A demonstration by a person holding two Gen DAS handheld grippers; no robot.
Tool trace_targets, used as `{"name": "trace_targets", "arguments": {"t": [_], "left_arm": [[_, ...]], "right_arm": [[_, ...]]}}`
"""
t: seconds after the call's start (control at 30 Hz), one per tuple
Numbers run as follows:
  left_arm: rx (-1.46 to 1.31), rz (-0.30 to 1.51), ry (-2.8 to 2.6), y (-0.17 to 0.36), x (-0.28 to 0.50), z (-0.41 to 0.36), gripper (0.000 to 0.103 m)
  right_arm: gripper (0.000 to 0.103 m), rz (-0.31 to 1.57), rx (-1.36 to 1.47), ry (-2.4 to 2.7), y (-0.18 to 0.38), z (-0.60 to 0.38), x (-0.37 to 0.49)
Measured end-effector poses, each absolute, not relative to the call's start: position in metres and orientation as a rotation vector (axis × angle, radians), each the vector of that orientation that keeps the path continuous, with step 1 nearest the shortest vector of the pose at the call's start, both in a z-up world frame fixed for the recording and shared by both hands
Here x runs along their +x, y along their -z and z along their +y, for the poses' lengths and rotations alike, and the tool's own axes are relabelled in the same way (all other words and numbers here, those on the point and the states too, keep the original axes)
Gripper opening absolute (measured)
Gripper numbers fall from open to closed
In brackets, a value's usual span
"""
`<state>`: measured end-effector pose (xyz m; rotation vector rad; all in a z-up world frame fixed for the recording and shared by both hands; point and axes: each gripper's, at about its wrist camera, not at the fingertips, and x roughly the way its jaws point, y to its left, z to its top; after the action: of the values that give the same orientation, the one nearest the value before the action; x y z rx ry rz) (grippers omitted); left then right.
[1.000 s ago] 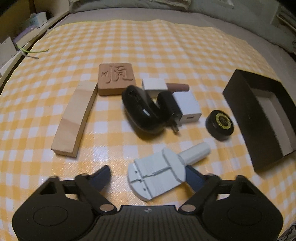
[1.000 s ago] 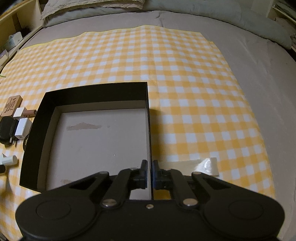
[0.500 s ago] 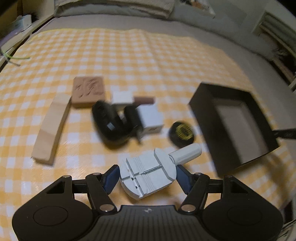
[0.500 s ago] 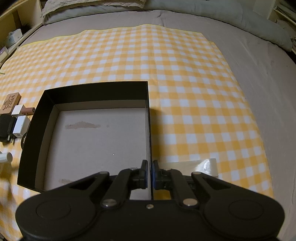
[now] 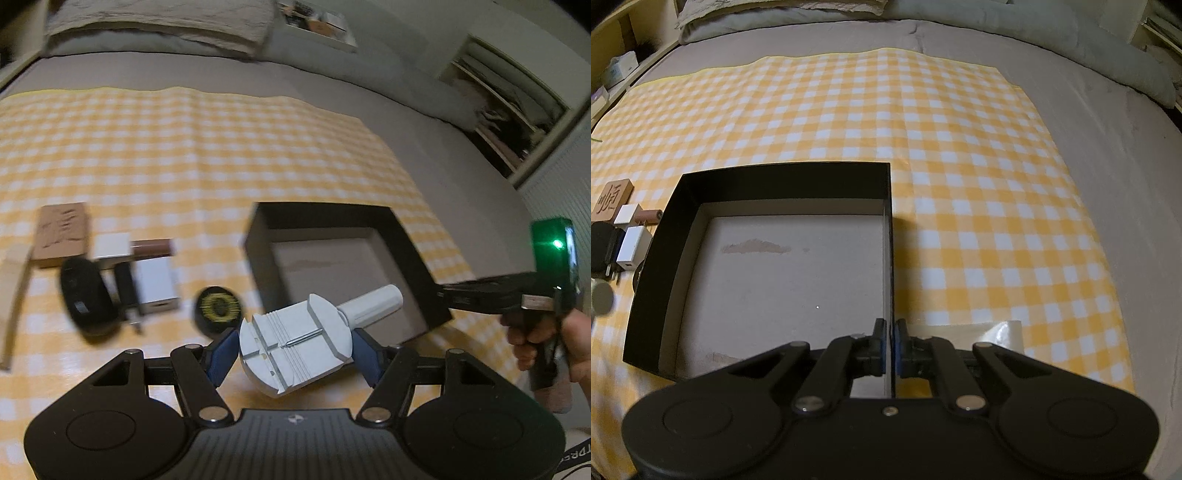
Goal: Organize rigid objects
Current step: 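Carry the white tool into the black box and open the left tool, then move the left tool to the light wooden block and grasp it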
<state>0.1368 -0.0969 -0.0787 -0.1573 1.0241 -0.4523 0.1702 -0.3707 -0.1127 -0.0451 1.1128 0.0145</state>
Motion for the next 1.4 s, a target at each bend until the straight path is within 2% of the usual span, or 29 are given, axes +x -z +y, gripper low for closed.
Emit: {"name": "trace_targets", "arguments": {"t": [0.37, 0.67, 0.93, 1.07, 1.27, 1.4], "left_arm": [[-0.091, 1.026, 0.529, 0.089, 0.149, -0.159, 0.065], [-0.123, 1.072, 0.519, 0.098, 0.155, -0.171, 0.063], [-0.123, 1.088, 0.513, 0.1, 0.152, -0.171, 0.066], [-0.131, 1.084, 0.516, 0.098, 0.15, -0.17, 0.087], [-0.104, 1.05, 0.505, 0.086, 0.141, -0.168, 0.1], [-0.109, 1.021, 0.471, 0.08, 0.138, -0.159, 0.103]], "right_arm": [[0.005, 1.114, -0.048, -0.027, 0.113, -0.371, 0.169], [0.005, 1.121, -0.045, -0.036, 0.115, -0.372, 0.171], [0.005, 1.13, -0.043, -0.039, 0.117, -0.37, 0.171], [0.004, 1.135, -0.039, -0.034, 0.117, -0.369, 0.172], [0.004, 1.134, -0.036, -0.034, 0.117, -0.37, 0.171], [0.004, 1.138, -0.038, -0.029, 0.118, -0.369, 0.172]]}}
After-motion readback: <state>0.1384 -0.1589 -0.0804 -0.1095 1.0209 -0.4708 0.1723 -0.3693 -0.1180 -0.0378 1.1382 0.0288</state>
